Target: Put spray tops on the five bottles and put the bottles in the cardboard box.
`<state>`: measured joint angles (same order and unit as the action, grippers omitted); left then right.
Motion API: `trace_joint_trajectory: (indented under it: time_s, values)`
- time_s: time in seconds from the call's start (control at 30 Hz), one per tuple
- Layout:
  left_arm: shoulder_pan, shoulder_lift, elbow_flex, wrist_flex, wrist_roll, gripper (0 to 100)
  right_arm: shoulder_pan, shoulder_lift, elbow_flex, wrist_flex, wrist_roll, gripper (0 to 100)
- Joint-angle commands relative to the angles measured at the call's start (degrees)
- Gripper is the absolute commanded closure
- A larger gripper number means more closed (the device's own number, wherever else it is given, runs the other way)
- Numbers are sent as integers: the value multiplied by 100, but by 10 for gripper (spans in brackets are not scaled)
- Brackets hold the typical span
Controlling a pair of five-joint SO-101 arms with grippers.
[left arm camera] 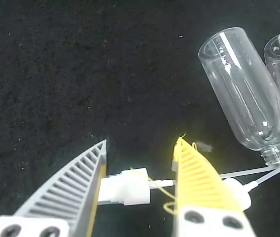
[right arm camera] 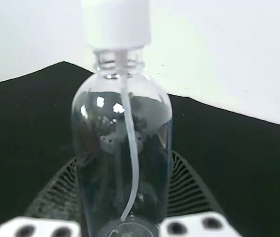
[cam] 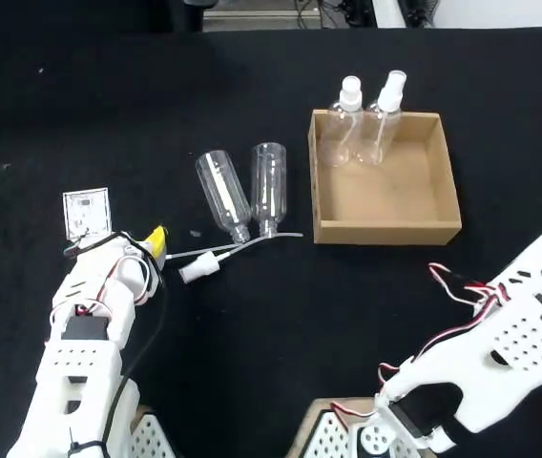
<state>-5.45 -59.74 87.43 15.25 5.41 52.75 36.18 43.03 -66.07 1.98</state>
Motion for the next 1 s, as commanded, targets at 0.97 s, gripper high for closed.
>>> trace_joint_trajectory:
  time_s: [0.97]
  values:
    - [127,-79,-40,-114,-53,791,202,743,-884,-132,264,753]
